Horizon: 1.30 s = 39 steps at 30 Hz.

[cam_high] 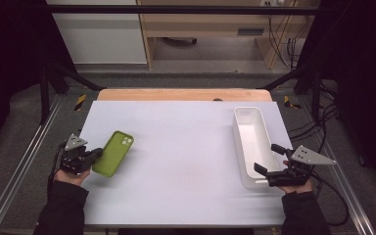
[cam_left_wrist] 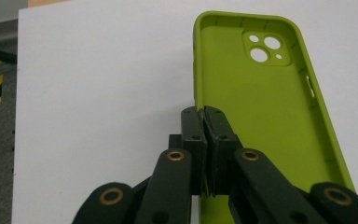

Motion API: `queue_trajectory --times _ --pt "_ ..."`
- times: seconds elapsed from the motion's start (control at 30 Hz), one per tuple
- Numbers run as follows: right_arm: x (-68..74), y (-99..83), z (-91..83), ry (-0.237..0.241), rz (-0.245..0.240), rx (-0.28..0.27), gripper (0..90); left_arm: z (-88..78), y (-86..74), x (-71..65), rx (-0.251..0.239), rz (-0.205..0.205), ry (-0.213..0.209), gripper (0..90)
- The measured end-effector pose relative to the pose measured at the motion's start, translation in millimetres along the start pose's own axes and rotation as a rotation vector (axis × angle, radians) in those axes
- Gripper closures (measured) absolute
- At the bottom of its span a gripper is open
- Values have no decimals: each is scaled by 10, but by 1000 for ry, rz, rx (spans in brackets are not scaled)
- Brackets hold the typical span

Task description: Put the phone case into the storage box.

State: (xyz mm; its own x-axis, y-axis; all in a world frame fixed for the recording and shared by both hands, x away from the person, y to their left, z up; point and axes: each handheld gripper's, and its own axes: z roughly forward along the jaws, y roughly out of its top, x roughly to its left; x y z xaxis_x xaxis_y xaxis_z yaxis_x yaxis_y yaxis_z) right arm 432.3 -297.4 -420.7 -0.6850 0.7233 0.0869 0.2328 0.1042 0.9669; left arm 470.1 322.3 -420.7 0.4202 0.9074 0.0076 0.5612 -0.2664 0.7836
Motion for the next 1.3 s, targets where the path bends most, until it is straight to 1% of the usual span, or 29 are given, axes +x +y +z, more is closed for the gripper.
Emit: queue_trajectory --times 0.03,0.1,0.17,0.2,0.27,0.3,0.33,0.37,0.4,0.47,0.5,0.53,0.57,0.6,0.63,0.67,0.7,0.73,0.77,0.8,0.9,0.93,1.03,1.07,1.1,1.13,1.17,1.2,1.3 --pt "5 4 -1 4 6 3 6 -15 22 -49 -11 9 -6 876" --pt "6 7 2 5 5 2 6 -30 42 -99 -21 19 -9 877" --pt "6 8 5 8 3 4 6 -47 62 -146 -28 31 -14 877" --pt "6 8 5 8 3 4 6 -47 62 -146 -28 31 -14 877" --pt "11 12 8 8 2 4 6 -64 88 -224 -41 43 -23 877" --pt "11 12 8 8 2 4 6 -64 88 -224 -41 43 -23 877" --pt "14 15 10 13 1 3 6 -68 96 -251 -43 49 -24 877" --pt "23 21 13 9 -1 5 6 -75 112 -308 -46 63 -31 877" --pt "23 21 13 9 -1 5 6 -75 112 -308 -46 63 -31 877" --pt "28 24 19 15 1 9 6 -78 133 -393 -52 82 -41 877" --pt "28 24 19 15 1 9 6 -78 133 -393 -52 82 -41 877" --pt "29 25 25 16 -4 13 6 -76 145 -449 -54 94 -48 877" --pt "32 27 26 18 -2 16 6 -75 151 -477 -53 101 -50 877" --pt "32 27 26 18 -2 16 6 -75 151 -477 -53 101 -50 877" --pt "41 31 30 22 0 19 6 -73 164 -530 -53 116 -56 877" --pt "42 32 32 25 -3 19 6 -73 164 -530 -53 116 -56 877" --pt "45 34 34 27 -5 18 6 -71 175 -583 -57 127 -63 877" --pt "45 34 34 27 -5 18 6 -71 175 -583 -57 127 -63 877" --pt "50 39 36 28 -8 21 6 -75 193 -628 -56 141 -67 877" --pt "53 42 37 29 -8 21 6 -75 193 -628 -56 141 -67 877" --pt "63 48 40 32 -5 24 6 -86 225 -707 -63 157 -79 877" --pt "63 48 40 32 -5 24 6 -86 225 -707 -63 157 -79 877" --pt "77 62 43 27 -2 26 6 -99 268 -795 -71 179 -89 877" --pt "77 62 43 27 -2 26 6 -99 268 -795 -71 179 -89 877" --pt "86 72 45 27 -1 29 6 -103 291 -841 -75 192 -95 877" --pt "86 72 45 27 -1 29 6 -103 291 -841 -75 192 -95 877" --pt "96 80 48 26 -7 33 6 -100 317 -885 -77 204 -101 877" --pt "102 84 49 28 -6 35 6 -100 317 -885 -77 204 -101 877" --pt "125 98 63 31 -16 41 6 -78 379 -967 -83 219 -112 877"
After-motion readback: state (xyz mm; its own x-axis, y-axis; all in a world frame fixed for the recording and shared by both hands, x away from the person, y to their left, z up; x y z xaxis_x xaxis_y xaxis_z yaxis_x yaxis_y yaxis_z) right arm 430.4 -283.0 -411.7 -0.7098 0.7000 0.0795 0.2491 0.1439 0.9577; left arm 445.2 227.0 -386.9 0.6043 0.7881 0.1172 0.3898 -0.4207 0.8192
